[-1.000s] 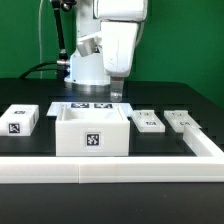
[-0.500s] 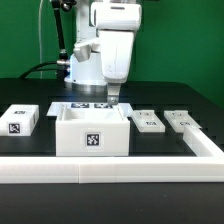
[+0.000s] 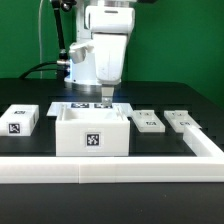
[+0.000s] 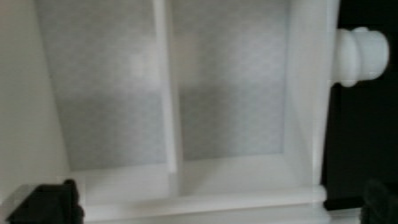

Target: Assemble cabinet

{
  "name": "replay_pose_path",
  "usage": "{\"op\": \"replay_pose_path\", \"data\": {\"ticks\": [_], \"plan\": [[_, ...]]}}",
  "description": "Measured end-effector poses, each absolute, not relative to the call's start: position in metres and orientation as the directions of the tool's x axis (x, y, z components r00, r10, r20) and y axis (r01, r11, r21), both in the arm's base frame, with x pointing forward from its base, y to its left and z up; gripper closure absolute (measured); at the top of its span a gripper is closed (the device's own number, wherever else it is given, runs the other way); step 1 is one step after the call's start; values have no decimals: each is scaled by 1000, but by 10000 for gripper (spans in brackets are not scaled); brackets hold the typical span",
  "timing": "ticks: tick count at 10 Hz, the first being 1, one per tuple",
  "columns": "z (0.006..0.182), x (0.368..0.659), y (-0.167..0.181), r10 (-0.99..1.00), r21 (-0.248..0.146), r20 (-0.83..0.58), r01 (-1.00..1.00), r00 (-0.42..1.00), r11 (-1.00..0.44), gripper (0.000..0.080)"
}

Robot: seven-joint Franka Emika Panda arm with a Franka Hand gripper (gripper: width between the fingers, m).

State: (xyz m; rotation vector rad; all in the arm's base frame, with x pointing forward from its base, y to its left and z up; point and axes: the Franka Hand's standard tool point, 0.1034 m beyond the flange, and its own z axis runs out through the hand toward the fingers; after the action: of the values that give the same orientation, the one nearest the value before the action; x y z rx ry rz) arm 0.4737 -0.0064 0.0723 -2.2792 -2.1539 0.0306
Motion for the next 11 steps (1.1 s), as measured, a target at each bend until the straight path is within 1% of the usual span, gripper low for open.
{"op": "replay_pose_path", "data": {"ticks": [1, 2, 5, 6, 9, 11], "plan": [[69, 469, -7, 999, -4, -7, 999, 45, -45, 2], [66, 464, -7, 999, -7, -6, 999, 45, -45, 2], [65, 465, -7, 999, -6, -6, 999, 43, -43, 2], [60, 462, -7, 999, -1, -3, 999, 33, -33, 2], [45, 451, -11, 999, -24, 2, 999, 44, -43, 2], [34, 443, -11, 999, -48, 4, 998, 47, -47, 2]]}}
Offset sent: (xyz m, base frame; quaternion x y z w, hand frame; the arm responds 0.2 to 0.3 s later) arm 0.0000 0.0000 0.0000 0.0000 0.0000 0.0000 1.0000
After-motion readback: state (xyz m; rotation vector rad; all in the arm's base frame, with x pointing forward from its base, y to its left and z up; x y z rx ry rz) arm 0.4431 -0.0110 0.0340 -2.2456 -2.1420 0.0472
